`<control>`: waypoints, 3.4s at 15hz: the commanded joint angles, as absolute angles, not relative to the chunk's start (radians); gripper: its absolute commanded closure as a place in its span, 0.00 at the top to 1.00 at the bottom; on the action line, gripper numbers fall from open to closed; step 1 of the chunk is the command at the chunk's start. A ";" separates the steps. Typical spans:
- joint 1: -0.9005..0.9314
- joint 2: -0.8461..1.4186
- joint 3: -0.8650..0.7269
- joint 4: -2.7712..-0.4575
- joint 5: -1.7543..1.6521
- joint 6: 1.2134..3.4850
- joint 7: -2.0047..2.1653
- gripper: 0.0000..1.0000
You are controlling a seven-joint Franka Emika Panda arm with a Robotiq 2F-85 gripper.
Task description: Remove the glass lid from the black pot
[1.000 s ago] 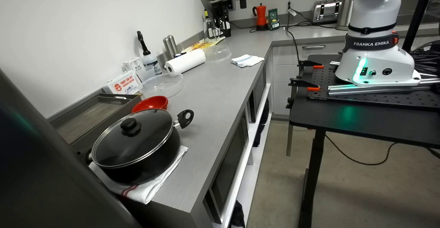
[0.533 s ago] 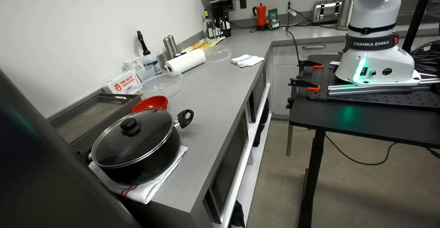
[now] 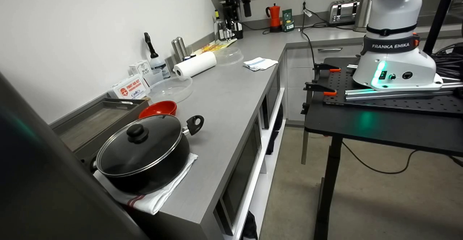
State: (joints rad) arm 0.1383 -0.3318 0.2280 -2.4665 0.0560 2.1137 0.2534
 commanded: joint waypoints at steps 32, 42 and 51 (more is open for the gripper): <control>0.519 0.526 0.243 -1.612 -0.429 2.128 0.273 1.00; 0.610 0.809 0.135 -1.251 -0.403 2.040 0.256 1.00; 0.651 1.000 0.093 -1.027 -0.370 1.954 0.234 1.00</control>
State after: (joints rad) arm 0.6214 0.9249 0.1151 -1.1454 -0.3952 2.0102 0.2531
